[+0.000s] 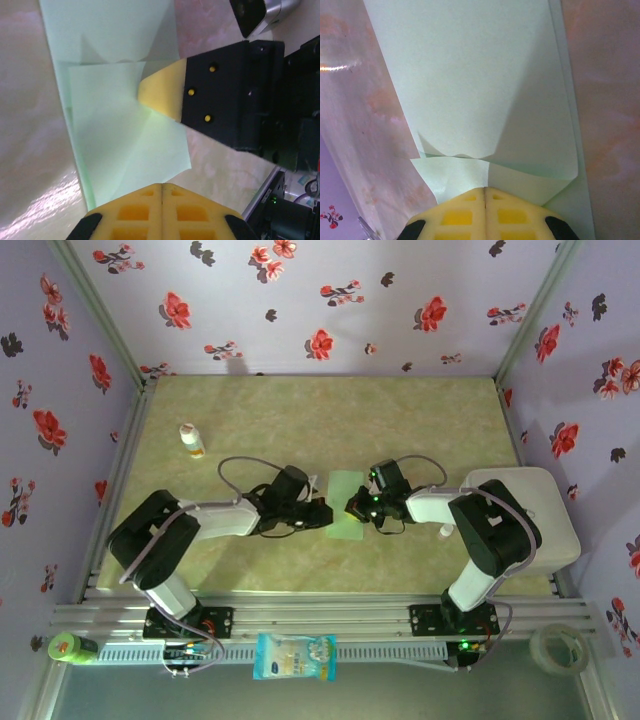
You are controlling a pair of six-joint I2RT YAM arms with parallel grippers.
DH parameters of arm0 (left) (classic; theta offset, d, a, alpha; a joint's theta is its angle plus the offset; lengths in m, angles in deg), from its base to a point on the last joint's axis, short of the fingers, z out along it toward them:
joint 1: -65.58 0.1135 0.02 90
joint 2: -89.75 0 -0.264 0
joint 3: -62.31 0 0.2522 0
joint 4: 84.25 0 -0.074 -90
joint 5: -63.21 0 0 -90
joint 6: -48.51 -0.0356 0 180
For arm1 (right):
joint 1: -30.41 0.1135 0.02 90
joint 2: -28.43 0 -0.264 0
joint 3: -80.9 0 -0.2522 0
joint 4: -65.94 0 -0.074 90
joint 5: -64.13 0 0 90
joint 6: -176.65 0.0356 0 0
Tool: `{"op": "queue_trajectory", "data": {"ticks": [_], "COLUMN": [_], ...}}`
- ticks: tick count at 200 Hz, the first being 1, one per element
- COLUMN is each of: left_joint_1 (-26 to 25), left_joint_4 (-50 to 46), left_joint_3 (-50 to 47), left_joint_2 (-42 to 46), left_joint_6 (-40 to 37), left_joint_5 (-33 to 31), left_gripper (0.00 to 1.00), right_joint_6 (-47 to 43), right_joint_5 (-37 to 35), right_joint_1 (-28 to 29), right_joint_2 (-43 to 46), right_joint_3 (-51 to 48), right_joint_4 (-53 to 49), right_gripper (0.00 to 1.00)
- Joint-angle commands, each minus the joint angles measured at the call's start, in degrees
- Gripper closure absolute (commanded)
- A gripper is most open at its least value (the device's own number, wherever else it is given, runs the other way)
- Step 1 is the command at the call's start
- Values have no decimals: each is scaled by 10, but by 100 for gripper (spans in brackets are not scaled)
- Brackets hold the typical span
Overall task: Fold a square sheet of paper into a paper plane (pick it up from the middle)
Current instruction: Fold the triangle a second time at the center of the table.
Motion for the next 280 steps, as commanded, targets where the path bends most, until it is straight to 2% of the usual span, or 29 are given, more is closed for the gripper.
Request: {"op": "queue_trajectory", "data": {"ticks": [1,46,80,135,167,197,280], "left_joint_1": [2,-4,-6,-8,-8,-4,3], "left_joint_4": [-37,-35,-80,-144,-180,-165,-145], "left_joint_3": [22,18,5,-29,-3,26,146], "left_joint_2": [-36,-61,-66,-27,10,35,-92], "left_joint_6": [-15,-23,-38,-67,-83,-80,-85], "left_joint_5": [19,32,15,-8,-16,-16,3], "left_gripper": [99,98,98,98,98,98,99], "right_joint_6": [-9,-9,-8,-14,-15,-18,-26], "right_joint_5": [-46,-49,-49,-53,-53,-52,-59], "right_joint_1": [-2,-2,-2,-2,-2,-2,-2], "right_joint_2": [-18,-17,-17,-19,-20,-17,-8], "right_joint_3": [-5,-13,-19,-19,-16,-13,-3], "right_joint_4": [-67,-65,-62,-68,-70,-75,-95], "right_gripper": [100,100,100,100,100,100,100]}}
